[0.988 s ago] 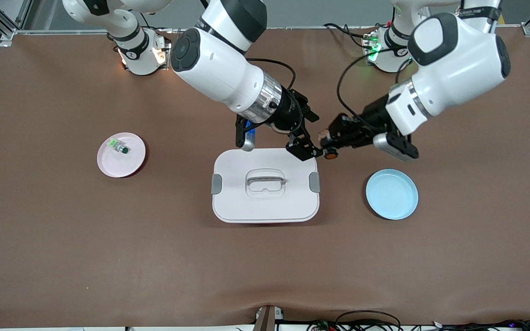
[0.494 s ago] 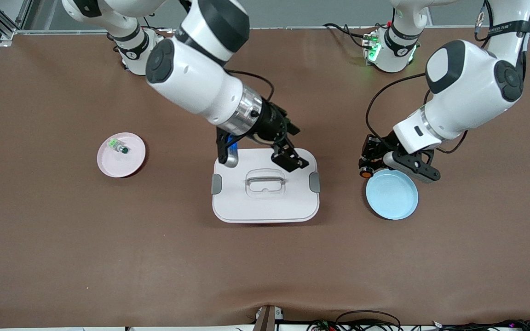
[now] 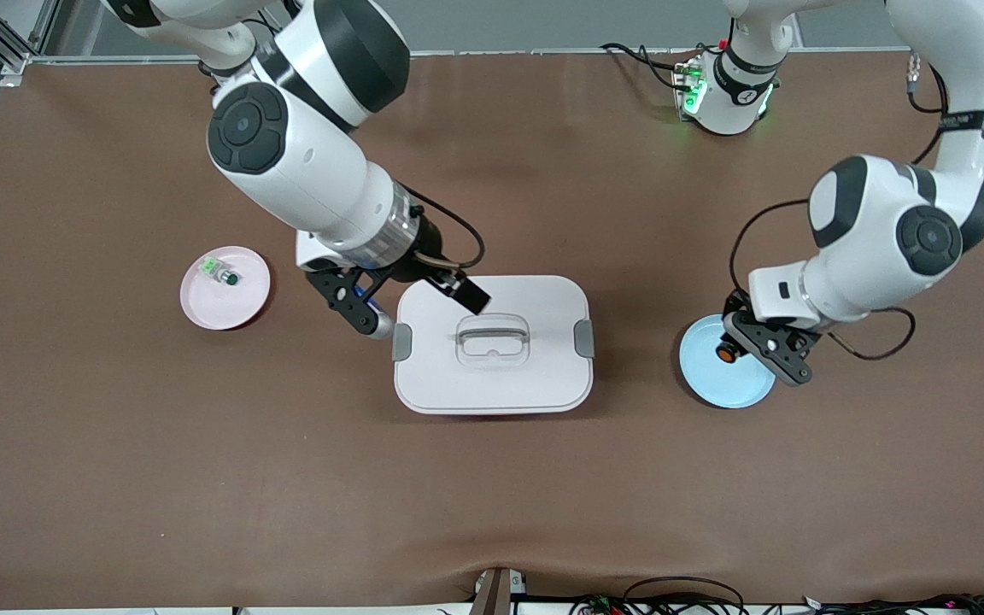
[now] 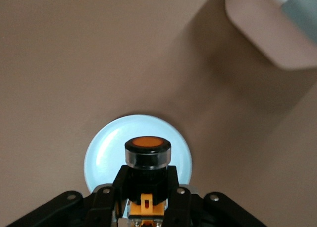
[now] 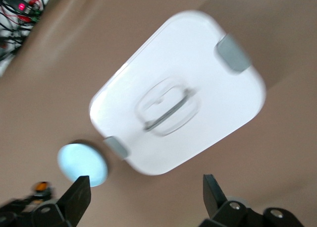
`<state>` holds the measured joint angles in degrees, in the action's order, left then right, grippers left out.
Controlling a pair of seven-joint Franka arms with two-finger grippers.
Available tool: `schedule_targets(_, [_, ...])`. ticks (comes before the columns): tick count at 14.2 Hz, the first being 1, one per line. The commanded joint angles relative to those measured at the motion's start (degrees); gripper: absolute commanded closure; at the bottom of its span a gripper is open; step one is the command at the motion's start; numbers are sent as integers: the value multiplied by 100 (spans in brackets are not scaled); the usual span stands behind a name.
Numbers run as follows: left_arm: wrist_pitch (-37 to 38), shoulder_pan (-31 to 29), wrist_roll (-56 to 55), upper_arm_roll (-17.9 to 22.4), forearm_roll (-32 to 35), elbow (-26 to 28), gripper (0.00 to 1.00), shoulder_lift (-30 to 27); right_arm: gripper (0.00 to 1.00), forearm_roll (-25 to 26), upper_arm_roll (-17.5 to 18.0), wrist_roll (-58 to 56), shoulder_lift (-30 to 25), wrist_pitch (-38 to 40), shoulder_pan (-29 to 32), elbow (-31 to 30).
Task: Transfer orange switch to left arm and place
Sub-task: 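Lower the switch onto the blue plate while the right gripper withdraws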
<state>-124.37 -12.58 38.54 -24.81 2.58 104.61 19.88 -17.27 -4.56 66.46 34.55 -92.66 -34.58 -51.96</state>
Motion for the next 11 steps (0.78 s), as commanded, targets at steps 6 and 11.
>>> schedule_targets(6, [-297, 1, 1542, -50, 1717, -626, 100, 1131, 0, 1443, 51, -4196, -457, 1609, 996, -42])
schedule_targets(11, [-886, -43, 2271, -59, 2009, -547, 100, 1624, 0, 1867, 25, -5783, -493, 2181, 1638, -42])
